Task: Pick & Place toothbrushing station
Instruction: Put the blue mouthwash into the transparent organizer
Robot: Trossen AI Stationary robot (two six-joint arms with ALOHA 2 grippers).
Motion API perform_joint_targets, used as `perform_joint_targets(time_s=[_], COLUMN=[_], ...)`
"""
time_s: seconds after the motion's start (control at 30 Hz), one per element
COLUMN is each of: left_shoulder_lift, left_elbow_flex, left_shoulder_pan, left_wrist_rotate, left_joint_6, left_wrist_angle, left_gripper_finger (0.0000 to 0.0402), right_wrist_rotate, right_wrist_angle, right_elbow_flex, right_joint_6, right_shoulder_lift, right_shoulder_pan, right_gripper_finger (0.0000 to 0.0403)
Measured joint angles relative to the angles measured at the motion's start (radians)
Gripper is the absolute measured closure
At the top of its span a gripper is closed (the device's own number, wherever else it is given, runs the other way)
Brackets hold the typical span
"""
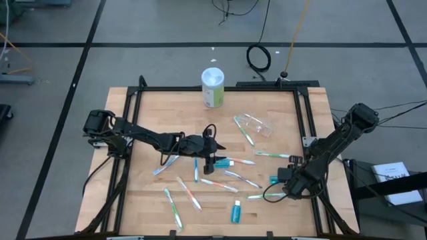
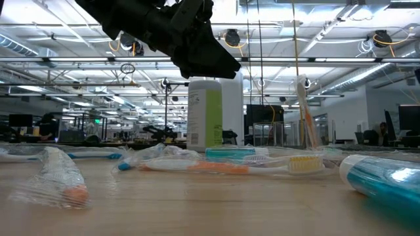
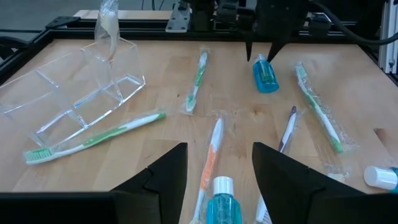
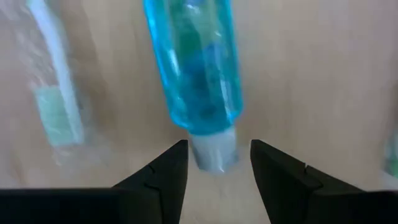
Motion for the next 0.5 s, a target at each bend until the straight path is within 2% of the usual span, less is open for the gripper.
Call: perform_joint_targets(time_s=[0.23, 0.43, 0.5], left_shoulder_lift=[0.0, 0.0, 0.0], left_elbow_flex=[0.0, 0.0, 0.0], left_shoulder_pan=[0.0, 0.0, 0.0], left_wrist_rotate=[0.0, 0.0, 0.0], left_joint_6=[0.0, 0.006, 0.007], left_wrist_angle=[0.0, -0.001, -0.001], left_gripper_finger=[0.0215, 0.0215, 0.0215], right_wrist_rotate=[0.0, 0.032, 0.036], right_wrist_angle=[0.104, 0.105, 0.101], right_elbow_flex=[-0.069, -0.07, -0.07], right_joint_6=[-0.013, -0.071, -0.073], right_shoulder_lift=[-0.004, -0.023, -0.039], right_shoulder_pan=[0.0, -0.005, -0.013], right_gripper_finger=[0.0243, 0.0307, 0.0315])
